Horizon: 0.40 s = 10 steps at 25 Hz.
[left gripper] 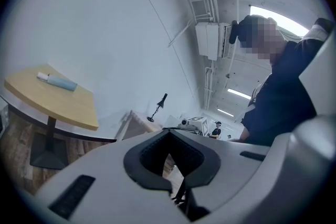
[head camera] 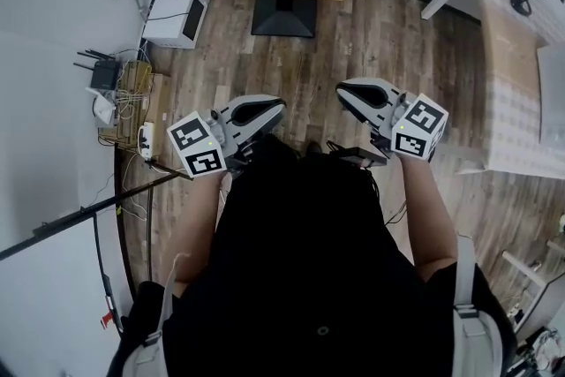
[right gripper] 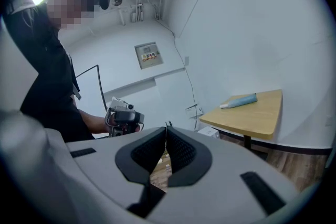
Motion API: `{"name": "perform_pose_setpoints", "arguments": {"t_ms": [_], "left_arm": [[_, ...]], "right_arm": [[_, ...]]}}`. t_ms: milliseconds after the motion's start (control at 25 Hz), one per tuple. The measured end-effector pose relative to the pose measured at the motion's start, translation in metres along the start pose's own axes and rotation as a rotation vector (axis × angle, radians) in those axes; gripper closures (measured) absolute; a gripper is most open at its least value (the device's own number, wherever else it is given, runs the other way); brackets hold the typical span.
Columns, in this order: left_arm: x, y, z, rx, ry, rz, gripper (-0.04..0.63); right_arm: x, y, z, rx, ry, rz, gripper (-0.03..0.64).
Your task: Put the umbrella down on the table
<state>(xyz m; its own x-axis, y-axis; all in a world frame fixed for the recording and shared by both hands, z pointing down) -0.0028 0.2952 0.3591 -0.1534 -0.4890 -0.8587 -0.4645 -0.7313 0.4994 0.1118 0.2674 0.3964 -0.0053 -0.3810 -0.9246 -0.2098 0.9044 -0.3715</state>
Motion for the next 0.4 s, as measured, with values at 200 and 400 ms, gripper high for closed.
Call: {"name": "perform_pose_setpoints", "arguments": {"t_ms": [200, 400], "left_arm": [[-0.001, 0.005, 0.022, 0.063, 0.015, -0.008, 0.583], [-0.011, 0.012, 0.026, 0.131, 0.045, -0.01, 0.583]], "right_arm": [[0.003, 0.003, -0.017, 0.023, -0.022, 0.012, 0.597], [-0.011, 0.003, -0.016, 0.04, -0.003, -0.015, 0.595]]}}
Point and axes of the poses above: the fingertips, and each gripper's own axes: z backward along the fingers, y to its left, x out of its top, the point moved 1 cm from there along z, backward along the fingers, and after that the axes turned 9 degrees about x, right-handed, at the moved point
